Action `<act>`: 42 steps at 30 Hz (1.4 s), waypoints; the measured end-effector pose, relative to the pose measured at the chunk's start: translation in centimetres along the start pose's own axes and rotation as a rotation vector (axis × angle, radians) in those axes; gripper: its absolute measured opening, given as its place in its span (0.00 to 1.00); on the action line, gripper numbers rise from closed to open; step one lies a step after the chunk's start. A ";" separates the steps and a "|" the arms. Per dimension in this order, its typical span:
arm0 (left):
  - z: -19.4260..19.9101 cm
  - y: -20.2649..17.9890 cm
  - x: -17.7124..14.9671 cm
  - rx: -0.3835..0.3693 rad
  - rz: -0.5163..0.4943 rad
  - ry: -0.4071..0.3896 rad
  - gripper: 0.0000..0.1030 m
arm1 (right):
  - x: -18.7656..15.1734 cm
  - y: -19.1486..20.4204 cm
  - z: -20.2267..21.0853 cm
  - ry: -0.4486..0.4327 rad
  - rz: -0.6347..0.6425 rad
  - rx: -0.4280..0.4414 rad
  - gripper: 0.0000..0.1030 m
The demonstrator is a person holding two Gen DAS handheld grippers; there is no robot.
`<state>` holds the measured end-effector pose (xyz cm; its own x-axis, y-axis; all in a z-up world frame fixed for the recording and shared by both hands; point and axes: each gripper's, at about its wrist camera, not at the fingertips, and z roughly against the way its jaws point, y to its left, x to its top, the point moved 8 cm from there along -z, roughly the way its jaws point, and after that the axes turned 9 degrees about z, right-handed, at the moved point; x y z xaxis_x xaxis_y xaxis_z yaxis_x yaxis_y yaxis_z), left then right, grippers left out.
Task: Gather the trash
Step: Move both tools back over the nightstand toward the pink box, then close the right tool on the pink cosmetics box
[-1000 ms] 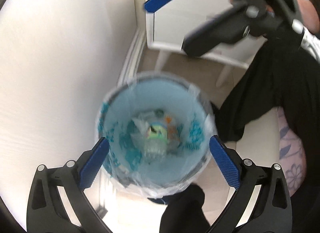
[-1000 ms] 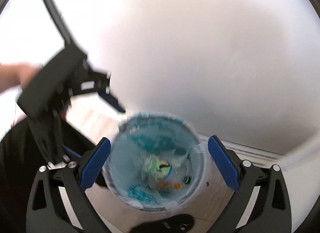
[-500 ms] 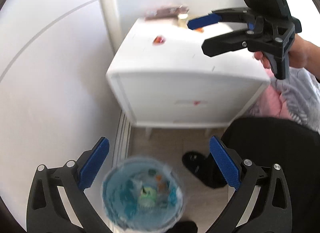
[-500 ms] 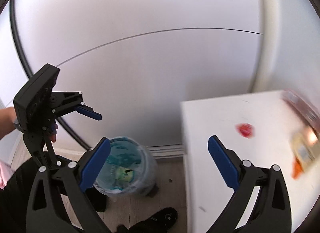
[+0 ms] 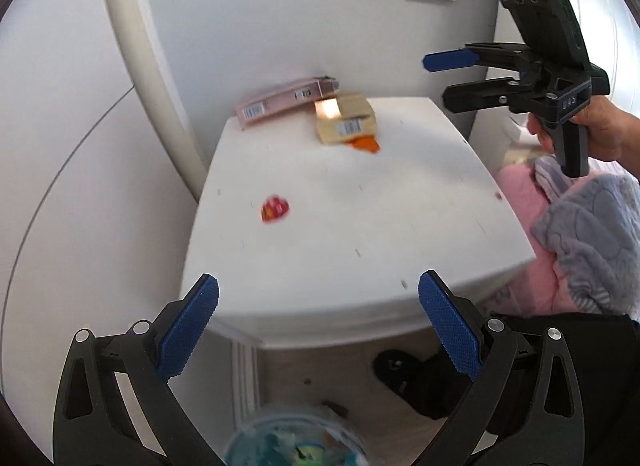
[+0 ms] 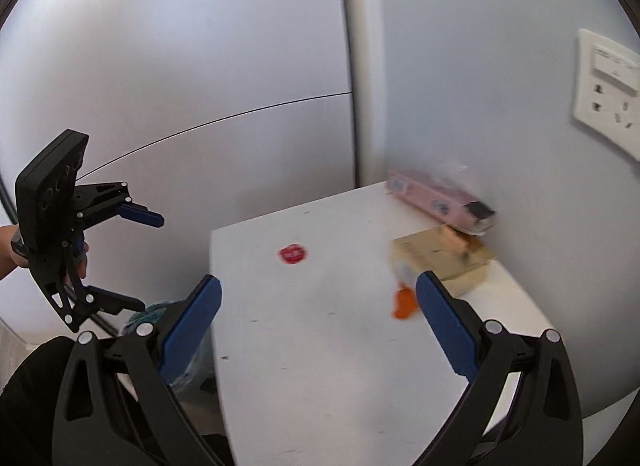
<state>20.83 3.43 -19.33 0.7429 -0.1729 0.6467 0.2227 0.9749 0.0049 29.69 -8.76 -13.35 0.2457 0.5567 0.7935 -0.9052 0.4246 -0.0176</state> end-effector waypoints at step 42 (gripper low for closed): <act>-20.1 8.4 20.1 -0.314 -0.188 0.110 0.94 | 0.6 -14.7 -11.3 0.171 -0.286 -0.102 0.92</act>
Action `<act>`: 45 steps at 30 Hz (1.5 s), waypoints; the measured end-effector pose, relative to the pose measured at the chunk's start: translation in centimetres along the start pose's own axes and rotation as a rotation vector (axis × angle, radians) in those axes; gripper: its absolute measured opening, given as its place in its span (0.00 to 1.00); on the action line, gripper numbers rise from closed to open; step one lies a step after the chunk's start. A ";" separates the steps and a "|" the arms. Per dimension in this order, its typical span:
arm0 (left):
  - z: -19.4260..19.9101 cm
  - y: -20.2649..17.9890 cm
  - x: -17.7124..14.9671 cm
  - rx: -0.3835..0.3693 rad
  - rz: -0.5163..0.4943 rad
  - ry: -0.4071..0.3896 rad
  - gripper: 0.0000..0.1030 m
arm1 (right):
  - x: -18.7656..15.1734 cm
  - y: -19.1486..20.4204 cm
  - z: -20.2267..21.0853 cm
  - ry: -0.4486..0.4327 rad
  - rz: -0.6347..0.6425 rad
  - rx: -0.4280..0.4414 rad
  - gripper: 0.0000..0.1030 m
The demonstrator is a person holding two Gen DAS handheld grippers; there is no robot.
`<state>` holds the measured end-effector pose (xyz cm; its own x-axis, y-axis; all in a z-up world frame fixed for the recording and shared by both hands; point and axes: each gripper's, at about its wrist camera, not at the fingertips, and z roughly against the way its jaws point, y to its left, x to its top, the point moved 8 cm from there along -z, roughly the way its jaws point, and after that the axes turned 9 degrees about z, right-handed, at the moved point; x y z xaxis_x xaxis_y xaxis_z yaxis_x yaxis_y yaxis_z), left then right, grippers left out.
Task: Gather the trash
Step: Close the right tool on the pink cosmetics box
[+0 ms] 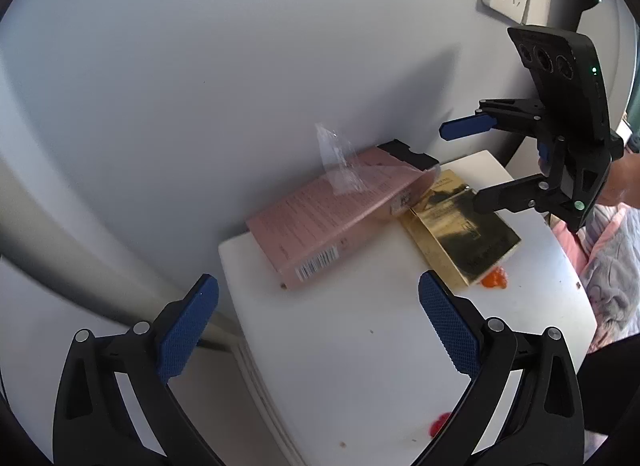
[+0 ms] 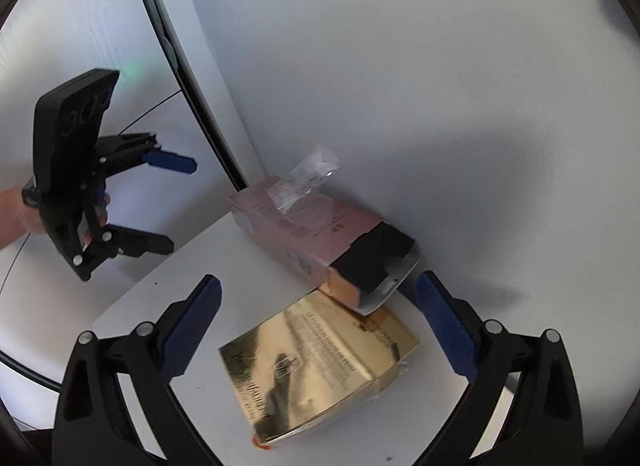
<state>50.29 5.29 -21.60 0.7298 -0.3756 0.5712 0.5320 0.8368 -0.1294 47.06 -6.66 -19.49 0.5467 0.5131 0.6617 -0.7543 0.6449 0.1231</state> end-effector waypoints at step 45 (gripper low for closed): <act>-7.2 1.7 2.3 -0.274 -0.198 0.118 0.84 | 0.8 -1.7 -2.4 0.012 -0.276 0.090 0.90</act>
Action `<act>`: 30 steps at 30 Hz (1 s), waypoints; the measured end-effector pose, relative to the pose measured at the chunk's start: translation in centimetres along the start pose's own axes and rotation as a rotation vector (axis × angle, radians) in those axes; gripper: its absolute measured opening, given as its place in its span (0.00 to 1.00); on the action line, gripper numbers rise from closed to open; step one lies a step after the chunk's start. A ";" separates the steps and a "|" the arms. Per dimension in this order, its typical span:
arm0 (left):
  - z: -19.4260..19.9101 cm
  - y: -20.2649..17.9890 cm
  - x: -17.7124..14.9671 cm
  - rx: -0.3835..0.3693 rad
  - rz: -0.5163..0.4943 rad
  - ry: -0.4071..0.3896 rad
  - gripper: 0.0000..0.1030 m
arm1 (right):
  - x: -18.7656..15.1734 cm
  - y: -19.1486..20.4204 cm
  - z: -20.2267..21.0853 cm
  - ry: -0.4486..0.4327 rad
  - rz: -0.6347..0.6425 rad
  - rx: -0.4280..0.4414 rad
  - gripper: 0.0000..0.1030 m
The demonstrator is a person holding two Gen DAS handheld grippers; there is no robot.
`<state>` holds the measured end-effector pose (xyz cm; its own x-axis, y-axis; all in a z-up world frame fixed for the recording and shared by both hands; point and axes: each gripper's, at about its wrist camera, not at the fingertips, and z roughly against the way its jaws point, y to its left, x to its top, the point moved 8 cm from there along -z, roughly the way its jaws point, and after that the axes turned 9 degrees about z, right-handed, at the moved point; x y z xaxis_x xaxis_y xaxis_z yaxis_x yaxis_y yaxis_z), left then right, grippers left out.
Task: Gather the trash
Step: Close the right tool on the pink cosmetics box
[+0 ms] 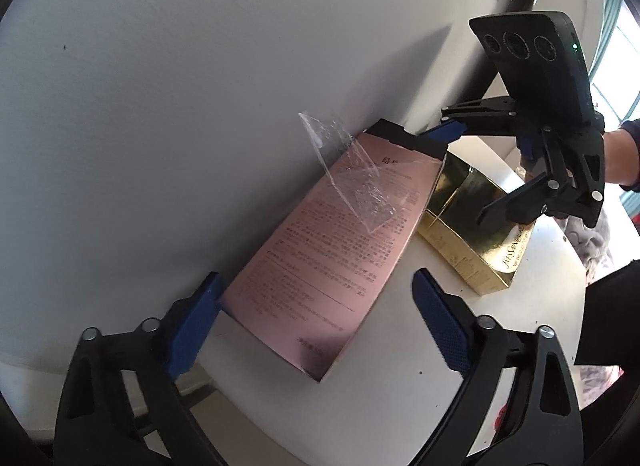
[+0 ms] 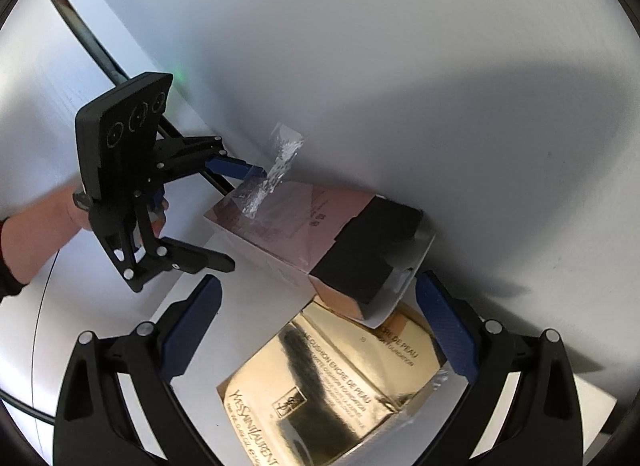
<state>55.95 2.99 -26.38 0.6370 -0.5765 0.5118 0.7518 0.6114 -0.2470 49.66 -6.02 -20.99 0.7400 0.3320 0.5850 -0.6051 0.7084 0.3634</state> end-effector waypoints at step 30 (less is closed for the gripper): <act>0.3 -2.8 -0.9 0.061 -0.088 0.041 0.70 | 1.1 -1.8 2.0 -0.090 -0.300 0.038 0.49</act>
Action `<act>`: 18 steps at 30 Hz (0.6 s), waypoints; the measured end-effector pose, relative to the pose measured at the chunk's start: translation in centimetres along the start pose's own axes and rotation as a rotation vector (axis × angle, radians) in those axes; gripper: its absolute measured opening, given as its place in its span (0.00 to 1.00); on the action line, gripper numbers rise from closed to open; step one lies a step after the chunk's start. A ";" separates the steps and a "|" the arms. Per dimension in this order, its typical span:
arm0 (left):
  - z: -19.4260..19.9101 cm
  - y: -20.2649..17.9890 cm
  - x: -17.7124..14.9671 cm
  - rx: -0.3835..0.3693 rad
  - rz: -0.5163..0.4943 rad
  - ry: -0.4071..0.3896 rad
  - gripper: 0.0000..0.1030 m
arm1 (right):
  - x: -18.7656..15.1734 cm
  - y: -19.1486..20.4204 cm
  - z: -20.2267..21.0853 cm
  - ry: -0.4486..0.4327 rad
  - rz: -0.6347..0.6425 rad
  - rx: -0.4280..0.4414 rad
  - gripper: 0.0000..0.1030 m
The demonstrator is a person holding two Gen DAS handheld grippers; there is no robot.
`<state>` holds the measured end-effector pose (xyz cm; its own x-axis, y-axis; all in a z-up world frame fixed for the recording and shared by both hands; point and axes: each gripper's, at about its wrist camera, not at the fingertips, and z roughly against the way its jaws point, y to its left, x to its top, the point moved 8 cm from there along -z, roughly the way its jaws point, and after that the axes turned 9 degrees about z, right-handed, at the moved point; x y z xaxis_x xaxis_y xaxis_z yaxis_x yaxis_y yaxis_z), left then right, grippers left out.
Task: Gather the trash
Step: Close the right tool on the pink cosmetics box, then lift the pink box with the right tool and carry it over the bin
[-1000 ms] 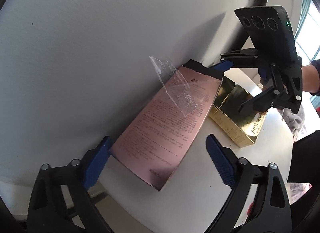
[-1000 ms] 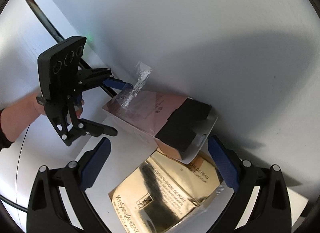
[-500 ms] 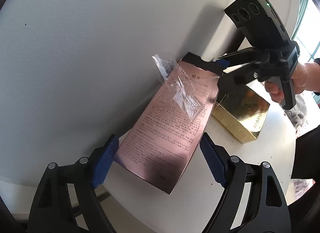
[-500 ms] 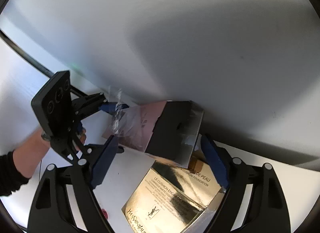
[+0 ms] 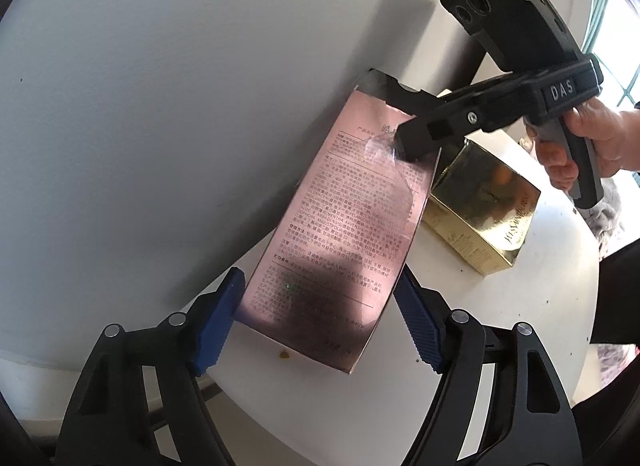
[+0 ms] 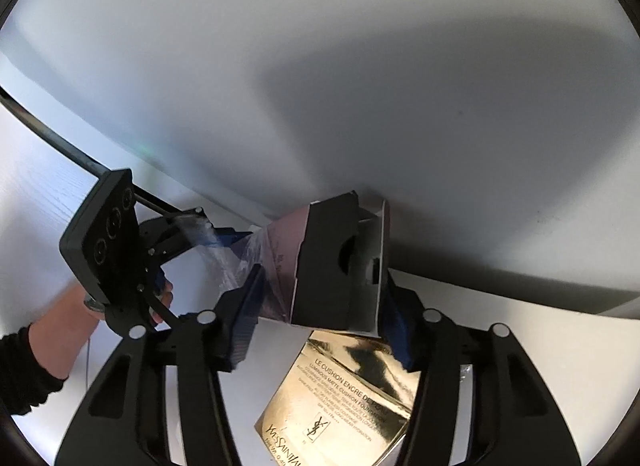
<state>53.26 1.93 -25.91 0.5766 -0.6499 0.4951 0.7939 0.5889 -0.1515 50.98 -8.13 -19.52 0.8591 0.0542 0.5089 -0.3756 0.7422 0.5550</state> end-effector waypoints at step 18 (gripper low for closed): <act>1.2 -1.9 -1.2 0.044 -0.029 0.009 0.65 | 0.4 0.5 3.1 -0.048 0.029 0.044 0.39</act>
<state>50.86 2.19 -25.17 0.5554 -0.6711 0.4911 0.8011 0.5902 -0.0994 50.11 -9.81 -17.05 0.8304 0.0425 0.5555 -0.4160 0.7105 0.5676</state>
